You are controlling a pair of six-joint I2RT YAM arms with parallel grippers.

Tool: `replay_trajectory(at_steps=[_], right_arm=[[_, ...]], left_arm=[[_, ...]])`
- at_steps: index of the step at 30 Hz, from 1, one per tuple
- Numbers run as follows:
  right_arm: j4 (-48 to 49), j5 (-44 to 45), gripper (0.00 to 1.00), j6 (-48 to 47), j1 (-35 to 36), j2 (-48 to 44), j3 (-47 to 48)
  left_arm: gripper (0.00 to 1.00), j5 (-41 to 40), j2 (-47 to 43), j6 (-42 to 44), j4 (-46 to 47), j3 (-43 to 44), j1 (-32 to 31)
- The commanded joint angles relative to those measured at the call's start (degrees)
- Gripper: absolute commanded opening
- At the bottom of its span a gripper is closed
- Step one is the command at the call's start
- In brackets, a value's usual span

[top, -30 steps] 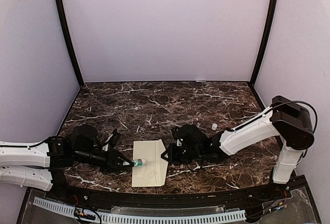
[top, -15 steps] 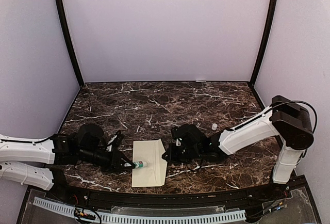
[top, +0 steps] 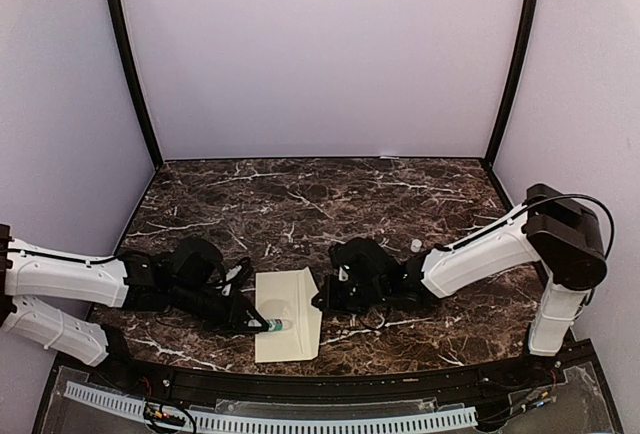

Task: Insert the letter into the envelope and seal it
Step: Paint the envelope at the center of the board.

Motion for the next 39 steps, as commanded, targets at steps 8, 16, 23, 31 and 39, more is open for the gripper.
replay_trajectory(at_steps=[8,16,23,31,39], right_arm=[[-2.32,0.92,0.00,-1.74,0.62,1.52,3.34],[-4.75,1.58,0.00,-2.37,1.47,1.93,5.10],[-6.65,3.55,0.00,-3.06,2.24,2.14,6.55],[-7.79,4.04,0.00,-3.34,2.96,2.28,7.20],[-7.89,3.96,0.00,-3.42,3.35,2.46,7.56]], left_arm=[[0.00,-2.34,3.36,3.24,-4.17,3.81,0.37],[0.00,-5.08,5.11,5.14,-8.52,6.37,0.39],[0.00,-6.75,6.87,7.30,-11.63,9.20,0.37],[0.00,-9.29,8.55,7.88,-13.23,10.12,0.37],[0.00,-11.10,9.76,6.69,-10.81,9.16,0.40]])
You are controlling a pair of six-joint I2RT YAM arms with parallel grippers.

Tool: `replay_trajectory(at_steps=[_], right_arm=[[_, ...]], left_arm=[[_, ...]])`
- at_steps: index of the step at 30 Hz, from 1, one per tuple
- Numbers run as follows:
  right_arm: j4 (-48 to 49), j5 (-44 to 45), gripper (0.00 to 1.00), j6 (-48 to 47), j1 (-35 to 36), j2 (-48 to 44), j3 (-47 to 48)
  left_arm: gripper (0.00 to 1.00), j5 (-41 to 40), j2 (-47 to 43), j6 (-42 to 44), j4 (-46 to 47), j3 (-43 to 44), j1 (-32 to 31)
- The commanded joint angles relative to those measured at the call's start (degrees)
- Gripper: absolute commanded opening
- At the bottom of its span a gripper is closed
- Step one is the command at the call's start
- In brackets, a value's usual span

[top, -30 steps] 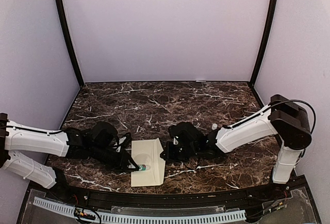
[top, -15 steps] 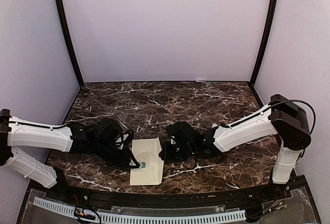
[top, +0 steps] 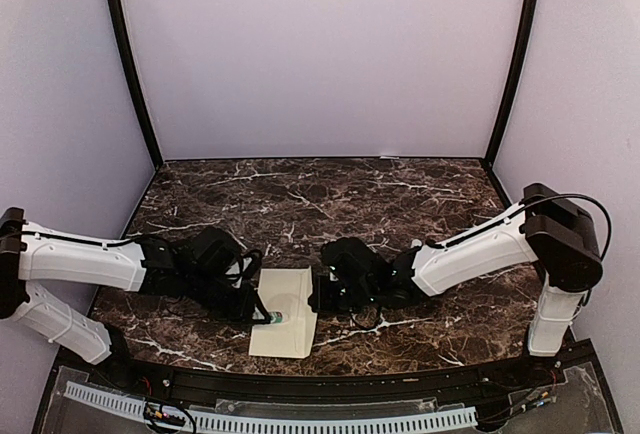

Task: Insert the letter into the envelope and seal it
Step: Paint the envelope at the center of the board.

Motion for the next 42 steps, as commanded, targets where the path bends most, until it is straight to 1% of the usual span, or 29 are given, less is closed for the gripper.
replay_trajectory(at_steps=[1,18,33,38,42], right_arm=[[-0.01,0.03,0.00,-0.93,0.94,0.84,1.64],[0.53,-0.50,0.00,-1.24,1.24,1.43,2.20],[0.04,-0.16,0.00,-1.34,1.55,1.44,2.29],[-0.44,0.37,0.00,-1.17,1.50,1.26,2.18],[-1.76,1.65,0.00,-0.49,1.55,0.92,2.19]], left_arm=[[0.00,-3.56,1.84,-0.25,-0.89,-0.13,0.32],[0.00,-8.81,4.15,0.02,0.16,1.43,0.32],[0.00,-11.97,11.04,1.64,1.17,6.89,0.68],[0.00,-11.74,12.73,1.99,0.82,8.06,0.74],[0.00,-10.66,12.03,1.87,0.37,7.96,0.74]])
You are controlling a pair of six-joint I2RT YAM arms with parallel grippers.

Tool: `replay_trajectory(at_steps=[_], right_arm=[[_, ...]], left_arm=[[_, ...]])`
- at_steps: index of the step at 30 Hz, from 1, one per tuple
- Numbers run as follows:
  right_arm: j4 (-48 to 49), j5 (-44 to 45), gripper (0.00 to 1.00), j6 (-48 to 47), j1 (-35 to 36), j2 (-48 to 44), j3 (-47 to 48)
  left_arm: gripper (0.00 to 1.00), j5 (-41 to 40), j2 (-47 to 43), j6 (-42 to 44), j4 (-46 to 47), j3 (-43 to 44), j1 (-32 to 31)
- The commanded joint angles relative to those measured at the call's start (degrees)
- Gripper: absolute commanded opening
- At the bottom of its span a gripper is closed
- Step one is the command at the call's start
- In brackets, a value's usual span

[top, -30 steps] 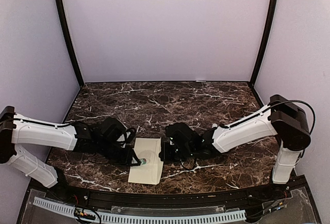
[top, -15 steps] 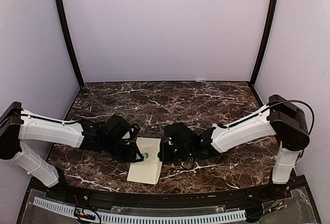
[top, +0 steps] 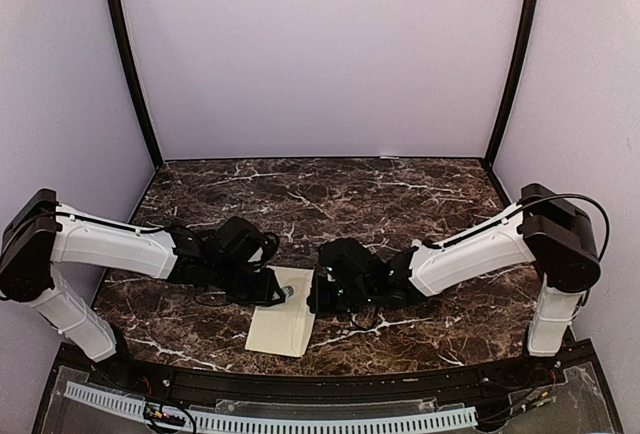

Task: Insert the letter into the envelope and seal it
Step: Paint the envelope at the center of the board.

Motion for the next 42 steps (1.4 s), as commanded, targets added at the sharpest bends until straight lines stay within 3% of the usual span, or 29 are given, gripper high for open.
replay_trajectory(at_steps=[1,17,29,42], right_arm=[[-1.44,1.13,0.00,0.56,1.08,0.12,1.07],[-3.70,2.84,0.00,2.23,1.09,0.53,1.64],[-5.02,3.59,0.00,2.66,1.10,0.56,2.04],[-4.74,3.41,0.00,2.84,1.07,0.88,2.10]], left_arm=[[0.00,-0.83,-0.14,0.53,-4.46,-0.28,0.46],[0.00,5.50,-6.15,0.18,-5.11,-5.12,-1.28],[0.00,4.34,-9.60,-1.04,-12.59,-5.22,-5.09],[0.00,9.13,-12.89,-1.55,-10.20,-9.77,-6.66]])
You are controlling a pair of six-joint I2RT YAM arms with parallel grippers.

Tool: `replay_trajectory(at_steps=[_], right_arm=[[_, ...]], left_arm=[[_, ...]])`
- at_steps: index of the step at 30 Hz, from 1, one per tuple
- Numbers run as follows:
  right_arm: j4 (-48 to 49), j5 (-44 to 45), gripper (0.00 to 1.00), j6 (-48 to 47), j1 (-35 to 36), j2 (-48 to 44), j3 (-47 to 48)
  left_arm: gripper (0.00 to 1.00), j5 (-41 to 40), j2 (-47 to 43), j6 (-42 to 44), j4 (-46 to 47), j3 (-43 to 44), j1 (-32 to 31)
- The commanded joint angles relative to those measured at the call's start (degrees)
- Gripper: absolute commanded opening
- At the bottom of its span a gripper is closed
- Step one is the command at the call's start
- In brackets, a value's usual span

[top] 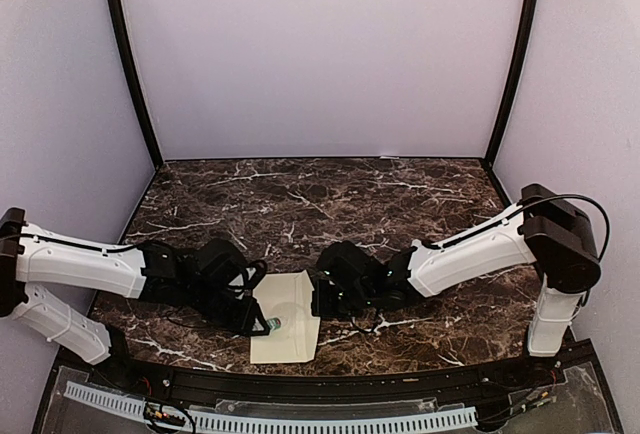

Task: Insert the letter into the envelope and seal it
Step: Paint the envelope at the center of the board.

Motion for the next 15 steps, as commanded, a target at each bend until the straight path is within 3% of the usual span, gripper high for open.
replay_trajectory(at_steps=[1,15], right_arm=[[0.07,1.03,0.00,0.37,0.44,0.84,1.21],[0.58,0.59,0.00,0.11,0.54,0.69,0.99]], left_arm=[[0.00,2.19,-1.33,-0.19,-2.66,-1.98,-0.65],[0.00,-1.40,3.31,1.06,-2.00,-1.16,1.83]])
